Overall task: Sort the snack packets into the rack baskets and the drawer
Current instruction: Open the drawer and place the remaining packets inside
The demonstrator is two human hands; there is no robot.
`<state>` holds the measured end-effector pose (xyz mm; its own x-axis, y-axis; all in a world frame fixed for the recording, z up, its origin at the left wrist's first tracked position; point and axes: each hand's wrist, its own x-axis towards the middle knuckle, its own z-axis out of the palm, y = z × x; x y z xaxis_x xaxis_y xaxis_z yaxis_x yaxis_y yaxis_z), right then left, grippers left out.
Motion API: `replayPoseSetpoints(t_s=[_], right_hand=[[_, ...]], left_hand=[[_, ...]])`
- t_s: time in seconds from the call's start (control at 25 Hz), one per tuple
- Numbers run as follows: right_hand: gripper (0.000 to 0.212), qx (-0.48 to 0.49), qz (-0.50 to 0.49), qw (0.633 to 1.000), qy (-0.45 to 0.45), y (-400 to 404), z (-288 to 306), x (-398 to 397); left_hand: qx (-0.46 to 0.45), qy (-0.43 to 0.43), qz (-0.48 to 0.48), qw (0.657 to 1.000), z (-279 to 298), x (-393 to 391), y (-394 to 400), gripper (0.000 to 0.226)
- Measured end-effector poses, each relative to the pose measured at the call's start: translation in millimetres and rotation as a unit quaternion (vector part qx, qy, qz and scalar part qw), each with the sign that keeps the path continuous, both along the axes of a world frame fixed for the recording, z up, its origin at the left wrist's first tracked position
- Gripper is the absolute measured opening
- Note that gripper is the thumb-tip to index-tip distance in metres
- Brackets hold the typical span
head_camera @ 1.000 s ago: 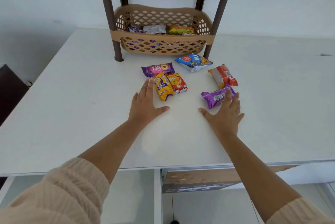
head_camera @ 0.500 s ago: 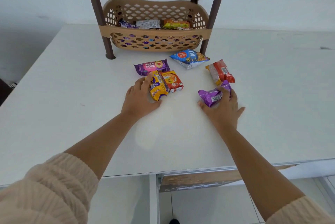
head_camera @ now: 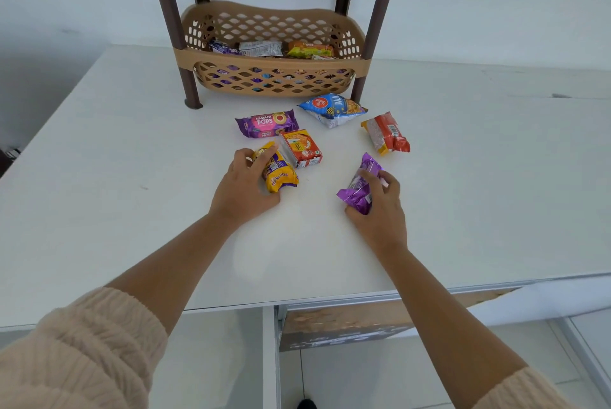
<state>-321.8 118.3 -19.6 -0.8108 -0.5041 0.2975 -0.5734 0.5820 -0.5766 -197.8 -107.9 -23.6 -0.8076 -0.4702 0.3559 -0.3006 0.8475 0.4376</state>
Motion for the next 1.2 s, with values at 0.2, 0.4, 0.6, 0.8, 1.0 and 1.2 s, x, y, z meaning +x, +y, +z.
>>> replayPoseSetpoints(t_s=[0.2,0.4,0.6,0.8,1.0,1.2], right_hand=[[0.036,-0.002,-0.001,1.0,0.02,5,2,20],[0.036,0.0,-0.04,0.999,-0.007,8,1,42],[0.033,-0.114,-0.048,0.989,-0.076,18,8,80],[0.045,-0.174,0.024,0.974,-0.142,15,12,161],[0.036,-0.175,0.138,0.951,-0.214,17,15,246],[0.033,-0.066,0.168,0.955,-0.234,14,-15,305]], left_hand=[[0.035,0.025,0.006,0.999,1,34,16,0.082],[0.107,0.057,0.008,0.993,2,71,32,0.082],[0.12,0.067,-0.025,0.99,10,142,56,0.08],[0.184,0.11,-0.048,0.976,-5,235,88,0.082],[0.184,0.023,-0.054,0.981,-27,301,86,0.083],[0.15,-0.113,-0.004,0.982,-50,325,65,0.077]])
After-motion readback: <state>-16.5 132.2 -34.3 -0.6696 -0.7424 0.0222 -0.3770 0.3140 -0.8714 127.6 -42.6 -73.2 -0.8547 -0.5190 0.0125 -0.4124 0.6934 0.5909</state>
